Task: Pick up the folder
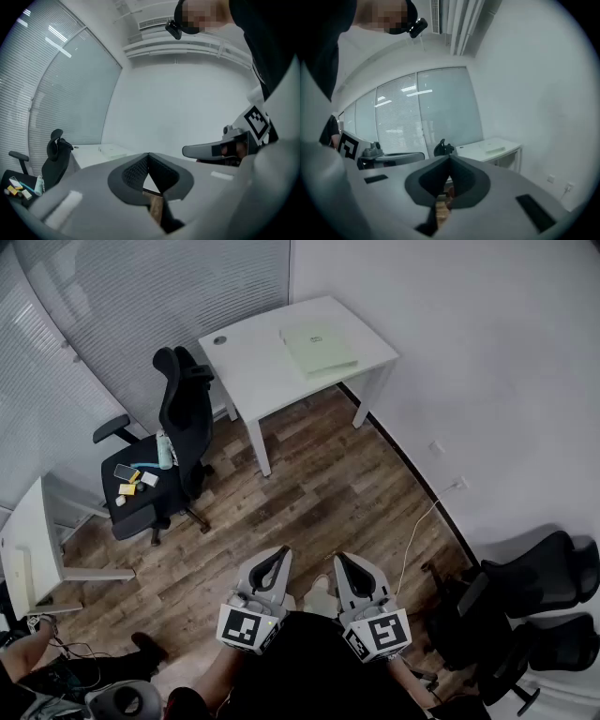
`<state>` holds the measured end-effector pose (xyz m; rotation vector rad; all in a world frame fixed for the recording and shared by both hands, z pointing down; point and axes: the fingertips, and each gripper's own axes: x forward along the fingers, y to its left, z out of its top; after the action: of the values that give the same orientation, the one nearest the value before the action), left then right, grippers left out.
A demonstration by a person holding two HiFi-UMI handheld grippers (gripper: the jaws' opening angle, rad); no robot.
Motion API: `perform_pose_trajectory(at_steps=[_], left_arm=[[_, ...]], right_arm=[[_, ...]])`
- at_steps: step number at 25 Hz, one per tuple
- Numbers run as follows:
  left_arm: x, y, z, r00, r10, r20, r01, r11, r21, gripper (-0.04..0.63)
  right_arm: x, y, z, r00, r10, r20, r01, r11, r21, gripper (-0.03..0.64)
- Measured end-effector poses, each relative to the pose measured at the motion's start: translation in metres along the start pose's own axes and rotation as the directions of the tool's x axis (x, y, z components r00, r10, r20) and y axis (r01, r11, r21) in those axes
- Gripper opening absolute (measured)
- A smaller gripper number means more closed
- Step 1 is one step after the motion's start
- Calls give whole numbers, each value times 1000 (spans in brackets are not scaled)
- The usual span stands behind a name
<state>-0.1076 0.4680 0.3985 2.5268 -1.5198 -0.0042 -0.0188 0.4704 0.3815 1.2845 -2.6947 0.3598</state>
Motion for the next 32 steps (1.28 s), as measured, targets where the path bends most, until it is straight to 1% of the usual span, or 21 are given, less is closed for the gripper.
perform_pose_trajectory(at_steps=[4, 9, 13, 17, 19, 21, 25, 32], left_arm=[[-10, 14, 3, 1000, -15, 17, 15, 1000, -18, 5], [-11, 4, 8, 997, -69, 37, 70, 997, -17, 5], [-13, -5, 3, 994, -103, 22, 103, 995, -17, 5], [-17, -14, 0, 990, -142, 5, 142, 988, -58, 5], [-19, -18, -2, 986, -164, 12, 164, 985, -59, 5], [-21, -20, 1, 985, -174, 9, 174, 983, -65, 5], [-30, -12, 2, 984, -179, 11, 180, 982, -56, 5], [-46, 17, 2, 992, -127, 22, 128, 990, -61, 5]], right_arm=[[5, 17, -1, 1000, -9, 4, 9, 1000, -6, 0], [2, 18, -1, 999, -44, 23, 44, 999, -6, 0], [-1, 21, -1, 998, -64, 23, 64, 998, -5, 0], [-1, 29, -2, 996, -84, 23, 84, 996, -8, 0], [-2, 30, 0, 995, -94, 37, 94, 996, 10, 0], [-3, 33, 3, 994, -88, 62, 86, 996, 35, 0], [1, 44, 2, 992, -94, 86, 91, 995, 36, 0], [12, 63, -12, 992, -103, 67, 100, 994, 40, 0]])
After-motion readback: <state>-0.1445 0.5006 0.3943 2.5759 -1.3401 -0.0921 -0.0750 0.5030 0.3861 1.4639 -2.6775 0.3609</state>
